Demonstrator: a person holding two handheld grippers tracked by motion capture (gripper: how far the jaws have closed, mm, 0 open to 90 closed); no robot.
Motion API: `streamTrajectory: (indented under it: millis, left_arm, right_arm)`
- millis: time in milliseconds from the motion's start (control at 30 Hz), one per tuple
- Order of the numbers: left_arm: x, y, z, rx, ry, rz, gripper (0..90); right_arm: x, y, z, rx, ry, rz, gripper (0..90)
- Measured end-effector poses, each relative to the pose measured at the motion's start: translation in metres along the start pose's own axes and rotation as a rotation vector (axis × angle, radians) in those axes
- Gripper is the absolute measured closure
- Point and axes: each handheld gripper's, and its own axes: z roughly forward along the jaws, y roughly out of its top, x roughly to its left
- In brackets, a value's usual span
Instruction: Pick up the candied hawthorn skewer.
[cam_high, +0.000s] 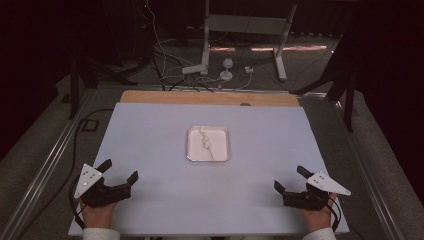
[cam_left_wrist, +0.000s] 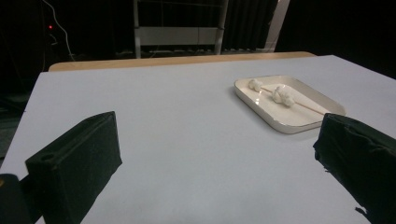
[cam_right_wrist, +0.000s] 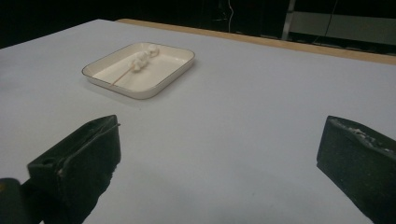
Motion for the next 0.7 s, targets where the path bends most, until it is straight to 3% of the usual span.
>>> streamTrajectory:
  millis: [533, 700]
  left_arm:
    - [-0.003, 0.004, 0.002, 0.013, 0.027, -0.01, 0.7]
    - [-0.008, 0.013, 0.008, 0.029, 0.009, -0.009, 0.7]
  right_arm:
    - [0.001, -0.001, 0.002, -0.002, -0.014, 0.008, 0.0]
    - [0.0, -0.001, 0.001, -0.004, -0.023, 0.017, 0.0]
